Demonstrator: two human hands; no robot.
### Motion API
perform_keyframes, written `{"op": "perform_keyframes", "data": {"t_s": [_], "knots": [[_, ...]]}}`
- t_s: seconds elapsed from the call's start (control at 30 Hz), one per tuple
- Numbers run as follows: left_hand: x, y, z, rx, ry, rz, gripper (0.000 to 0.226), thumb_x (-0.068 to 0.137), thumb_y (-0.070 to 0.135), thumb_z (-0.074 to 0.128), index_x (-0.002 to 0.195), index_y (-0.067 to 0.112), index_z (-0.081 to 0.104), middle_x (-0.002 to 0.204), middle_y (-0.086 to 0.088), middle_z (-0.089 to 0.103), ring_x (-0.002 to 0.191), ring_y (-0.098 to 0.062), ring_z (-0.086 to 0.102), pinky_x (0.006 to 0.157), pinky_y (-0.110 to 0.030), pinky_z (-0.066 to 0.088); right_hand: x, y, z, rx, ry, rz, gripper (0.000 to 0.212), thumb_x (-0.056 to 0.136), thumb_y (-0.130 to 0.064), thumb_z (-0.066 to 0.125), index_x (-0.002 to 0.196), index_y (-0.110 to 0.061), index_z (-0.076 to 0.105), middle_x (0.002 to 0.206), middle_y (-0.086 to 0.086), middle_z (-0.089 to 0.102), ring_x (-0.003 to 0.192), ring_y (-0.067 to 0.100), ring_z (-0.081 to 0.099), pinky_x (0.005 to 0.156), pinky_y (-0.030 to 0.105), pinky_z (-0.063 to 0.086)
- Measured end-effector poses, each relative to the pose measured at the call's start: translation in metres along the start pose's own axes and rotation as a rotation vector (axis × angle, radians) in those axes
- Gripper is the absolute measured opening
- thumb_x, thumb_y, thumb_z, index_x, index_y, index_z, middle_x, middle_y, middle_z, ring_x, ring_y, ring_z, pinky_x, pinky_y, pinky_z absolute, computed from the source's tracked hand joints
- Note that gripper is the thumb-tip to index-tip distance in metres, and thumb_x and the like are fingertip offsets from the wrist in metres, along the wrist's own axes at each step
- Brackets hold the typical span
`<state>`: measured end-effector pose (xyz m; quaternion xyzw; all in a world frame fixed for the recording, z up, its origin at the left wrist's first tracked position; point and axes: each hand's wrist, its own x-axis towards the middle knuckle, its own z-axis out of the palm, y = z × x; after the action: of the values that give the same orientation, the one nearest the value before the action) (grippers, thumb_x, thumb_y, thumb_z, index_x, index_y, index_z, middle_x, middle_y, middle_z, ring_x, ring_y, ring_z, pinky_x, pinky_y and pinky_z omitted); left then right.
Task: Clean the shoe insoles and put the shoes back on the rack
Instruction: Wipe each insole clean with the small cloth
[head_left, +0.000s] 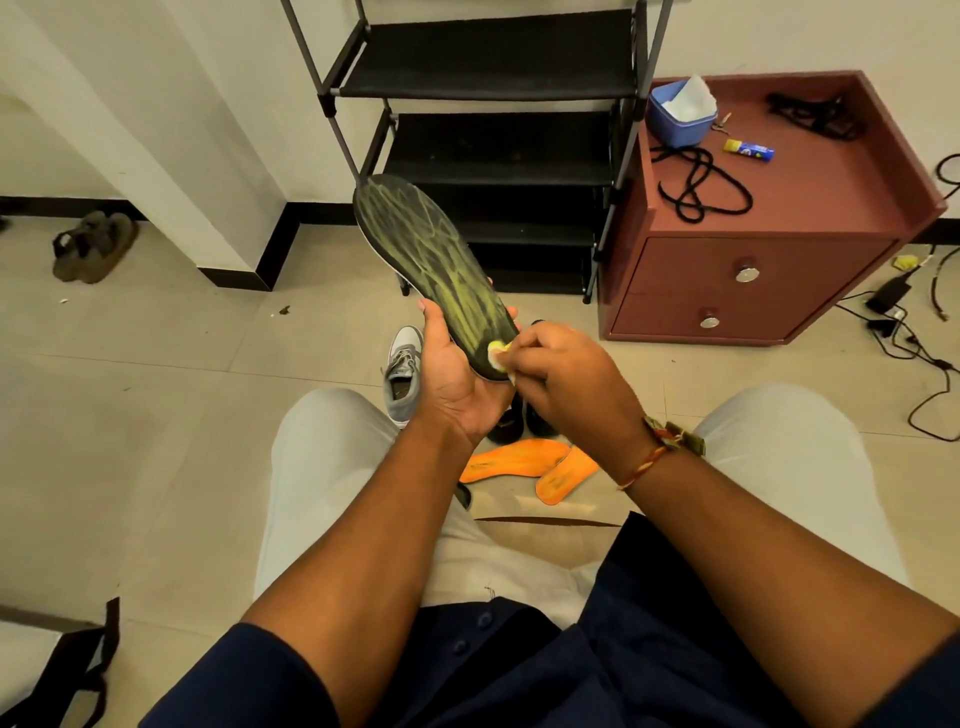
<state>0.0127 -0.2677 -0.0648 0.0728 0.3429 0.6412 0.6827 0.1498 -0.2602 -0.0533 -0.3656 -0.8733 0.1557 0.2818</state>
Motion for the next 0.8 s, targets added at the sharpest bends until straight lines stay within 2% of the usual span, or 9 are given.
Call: {"op": "perform_keyframes", "data": {"t_s": [0.07, 0.13, 0.23, 0.3, 0.43, 0.57, 0.63, 0.73, 0.8], "knots": [[-0.001, 0.000, 0.003, 0.004, -0.016, 0.008, 0.079, 0.096, 0.075, 0.027, 0.100, 0.012, 0.073, 0.092, -0.011, 0.061, 0.084, -0.022, 0.059, 0.084, -0.036, 0.046, 0.004, 0.012, -0.002, -0.047, 0.075, 0.077, 0.022, 0.086, -0.012, 0.063, 0.102, -0.008, 0.076, 0.097, 0.009, 0.067, 0.088, 0.033, 0.062, 0.072, 0.043, 0.054], [0.000, -0.001, 0.002, 0.001, -0.011, 0.006, 0.080, 0.096, 0.076, 0.028, 0.098, 0.012, 0.075, 0.091, -0.011, 0.061, 0.085, -0.023, 0.058, 0.086, -0.037, 0.045, 0.003, 0.007, -0.001, -0.036, 0.085, 0.075, 0.022, 0.086, -0.013, 0.063, 0.102, -0.009, 0.077, 0.097, 0.008, 0.068, 0.088, 0.033, 0.063, 0.073, 0.042, 0.054], [0.000, 0.001, -0.001, 0.021, 0.011, -0.017, 0.083, 0.094, 0.078, 0.029, 0.093, 0.011, 0.078, 0.091, -0.011, 0.063, 0.085, -0.023, 0.060, 0.089, -0.037, 0.046, -0.005, -0.019, 0.001, 0.072, -0.016, -0.046, 0.017, 0.090, -0.014, 0.067, 0.103, -0.014, 0.077, 0.101, 0.003, 0.068, 0.092, 0.024, 0.062, 0.078, 0.032, 0.051], [0.000, 0.001, 0.000, 0.018, 0.019, -0.027, 0.083, 0.093, 0.079, 0.030, 0.101, 0.008, 0.073, 0.092, -0.011, 0.063, 0.087, -0.024, 0.060, 0.092, -0.037, 0.046, -0.005, -0.018, -0.002, 0.064, -0.053, -0.076, 0.015, 0.090, -0.013, 0.068, 0.103, -0.014, 0.077, 0.101, 0.003, 0.068, 0.092, 0.023, 0.061, 0.078, 0.031, 0.049], [-0.003, 0.000, 0.005, 0.044, -0.010, -0.027, 0.080, 0.094, 0.078, 0.029, 0.111, 0.008, 0.065, 0.095, -0.010, 0.059, 0.090, -0.023, 0.059, 0.089, -0.037, 0.047, 0.006, 0.010, -0.005, -0.054, 0.103, 0.084, 0.020, 0.086, -0.009, 0.066, 0.103, -0.007, 0.076, 0.097, 0.010, 0.067, 0.089, 0.033, 0.062, 0.073, 0.043, 0.054], [-0.004, 0.000, 0.003, 0.103, 0.059, -0.039, 0.086, 0.094, 0.078, 0.029, 0.092, 0.007, 0.079, 0.090, -0.010, 0.066, 0.085, -0.022, 0.066, 0.092, -0.036, 0.051, -0.003, -0.017, 0.002, 0.020, 0.049, -0.009, 0.019, 0.089, -0.010, 0.065, 0.105, -0.011, 0.076, 0.100, 0.006, 0.068, 0.091, 0.029, 0.061, 0.075, 0.036, 0.052], [-0.004, 0.000, 0.003, 0.099, 0.062, -0.058, 0.088, 0.095, 0.077, 0.026, 0.092, 0.007, 0.080, 0.090, -0.010, 0.069, 0.084, -0.021, 0.069, 0.093, -0.036, 0.052, -0.005, -0.026, 0.001, 0.036, 0.000, -0.065, 0.017, 0.090, -0.009, 0.067, 0.104, -0.013, 0.076, 0.101, 0.004, 0.067, 0.090, 0.026, 0.059, 0.075, 0.032, 0.047], [-0.008, -0.006, 0.009, 0.082, 0.015, -0.095, 0.083, 0.098, 0.073, 0.022, 0.121, 0.008, 0.068, 0.117, -0.015, 0.069, 0.112, -0.027, 0.066, 0.110, -0.043, 0.043, 0.005, -0.006, -0.006, -0.038, 0.112, 0.009, 0.016, 0.090, -0.011, 0.066, 0.102, -0.007, 0.075, 0.098, 0.008, 0.067, 0.089, 0.029, 0.059, 0.075, 0.032, 0.046], [-0.010, -0.010, 0.010, 0.078, -0.020, -0.108, 0.082, 0.099, 0.071, 0.021, 0.127, 0.009, 0.067, 0.132, -0.018, 0.064, 0.128, -0.031, 0.058, 0.118, -0.047, 0.035, 0.010, 0.009, -0.011, -0.081, 0.173, 0.087, 0.018, 0.091, -0.011, 0.065, 0.106, -0.007, 0.075, 0.098, 0.008, 0.066, 0.090, 0.030, 0.058, 0.074, 0.033, 0.048]]}}
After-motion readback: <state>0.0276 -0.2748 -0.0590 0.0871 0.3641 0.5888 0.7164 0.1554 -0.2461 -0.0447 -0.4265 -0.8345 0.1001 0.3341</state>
